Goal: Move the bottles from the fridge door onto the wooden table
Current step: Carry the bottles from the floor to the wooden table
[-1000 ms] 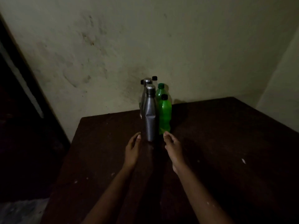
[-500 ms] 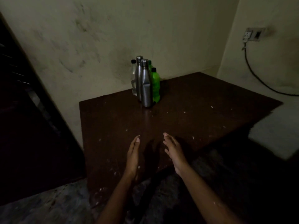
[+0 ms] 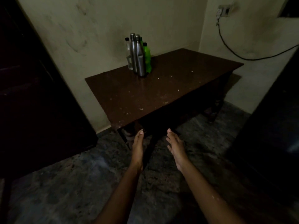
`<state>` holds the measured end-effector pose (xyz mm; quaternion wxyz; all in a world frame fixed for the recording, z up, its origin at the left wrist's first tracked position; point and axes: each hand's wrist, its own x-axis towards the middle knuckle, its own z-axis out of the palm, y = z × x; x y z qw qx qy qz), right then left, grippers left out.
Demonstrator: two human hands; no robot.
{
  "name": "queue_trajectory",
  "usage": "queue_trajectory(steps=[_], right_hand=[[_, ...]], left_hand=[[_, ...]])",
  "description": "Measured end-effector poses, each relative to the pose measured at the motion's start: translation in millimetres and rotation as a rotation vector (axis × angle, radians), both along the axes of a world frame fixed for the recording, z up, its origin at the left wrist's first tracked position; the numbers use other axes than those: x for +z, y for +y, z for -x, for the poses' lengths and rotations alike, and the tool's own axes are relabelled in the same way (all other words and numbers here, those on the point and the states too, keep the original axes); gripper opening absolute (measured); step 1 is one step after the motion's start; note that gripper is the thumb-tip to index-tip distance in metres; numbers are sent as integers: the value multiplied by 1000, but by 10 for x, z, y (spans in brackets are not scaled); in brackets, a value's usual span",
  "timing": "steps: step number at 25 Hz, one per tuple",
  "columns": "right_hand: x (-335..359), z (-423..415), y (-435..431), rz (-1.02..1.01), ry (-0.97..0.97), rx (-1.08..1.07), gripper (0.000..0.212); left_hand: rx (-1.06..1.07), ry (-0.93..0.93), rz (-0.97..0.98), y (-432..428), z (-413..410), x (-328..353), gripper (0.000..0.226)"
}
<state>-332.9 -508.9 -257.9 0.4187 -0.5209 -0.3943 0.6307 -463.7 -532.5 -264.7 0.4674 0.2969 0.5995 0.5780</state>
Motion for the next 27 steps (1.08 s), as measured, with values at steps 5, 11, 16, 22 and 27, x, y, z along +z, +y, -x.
queue_trajectory(steps=[5, 11, 16, 22, 27], right_hand=[[-186, -217, -1333, -16, 20, -57, 51], [-367, -761, -2920, 35, 16, -181, 46], [-547, -1556, -3599, 146, -74, -313, 50], [-947, -2515, -3607, 286, -180, -306, 49], [-1573, -3189, -3046, 345, -341, -83, 45]], left_hand=[[-78, -33, -9, -1203, -264, -269, 46], [-154, -109, 65, -2565, -793, -506, 46], [-264, -98, 142, -3217, -1520, -615, 40], [-319, -84, 250, -3309, -2407, -962, 42], [-264, 59, 406, -3045, -2977, -1693, 45]])
